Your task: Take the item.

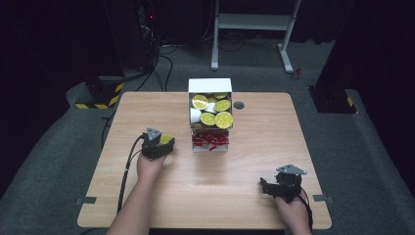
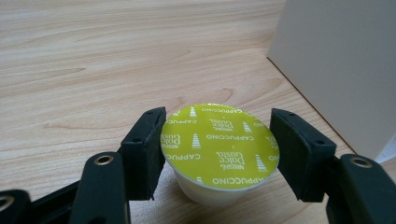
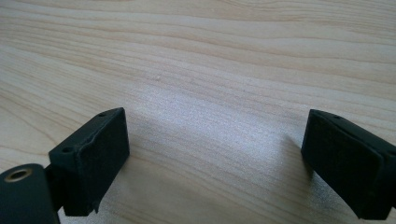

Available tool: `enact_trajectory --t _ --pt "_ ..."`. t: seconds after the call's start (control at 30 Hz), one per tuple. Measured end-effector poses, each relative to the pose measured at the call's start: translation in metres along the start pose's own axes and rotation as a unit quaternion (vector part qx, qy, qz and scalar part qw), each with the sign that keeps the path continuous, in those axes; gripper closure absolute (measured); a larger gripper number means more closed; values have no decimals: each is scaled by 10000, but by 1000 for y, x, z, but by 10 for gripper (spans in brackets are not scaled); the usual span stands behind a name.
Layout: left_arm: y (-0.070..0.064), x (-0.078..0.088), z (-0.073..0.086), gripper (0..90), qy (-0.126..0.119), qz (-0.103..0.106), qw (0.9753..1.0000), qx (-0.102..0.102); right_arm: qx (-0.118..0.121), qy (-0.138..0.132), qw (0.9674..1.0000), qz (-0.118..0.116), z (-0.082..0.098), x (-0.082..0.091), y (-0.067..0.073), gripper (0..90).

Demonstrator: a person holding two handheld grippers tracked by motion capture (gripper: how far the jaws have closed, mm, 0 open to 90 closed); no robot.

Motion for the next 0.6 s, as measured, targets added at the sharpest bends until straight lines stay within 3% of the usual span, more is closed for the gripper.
enact_trajectory --t 0.6 --pt "2 -5 4 382 106 -38 9999 -62 29 -12 10000 -7 0 0 0 75"
Point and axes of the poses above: each handheld gripper's, and its own axes: x roughly backward along the jaws, z roughly out of its underside, y roughly to its left, the point moved 2 cm from there along -x, roughly forward along the jaws, and after that the axes turned 9 degrees about z, right-handed, at the moved point
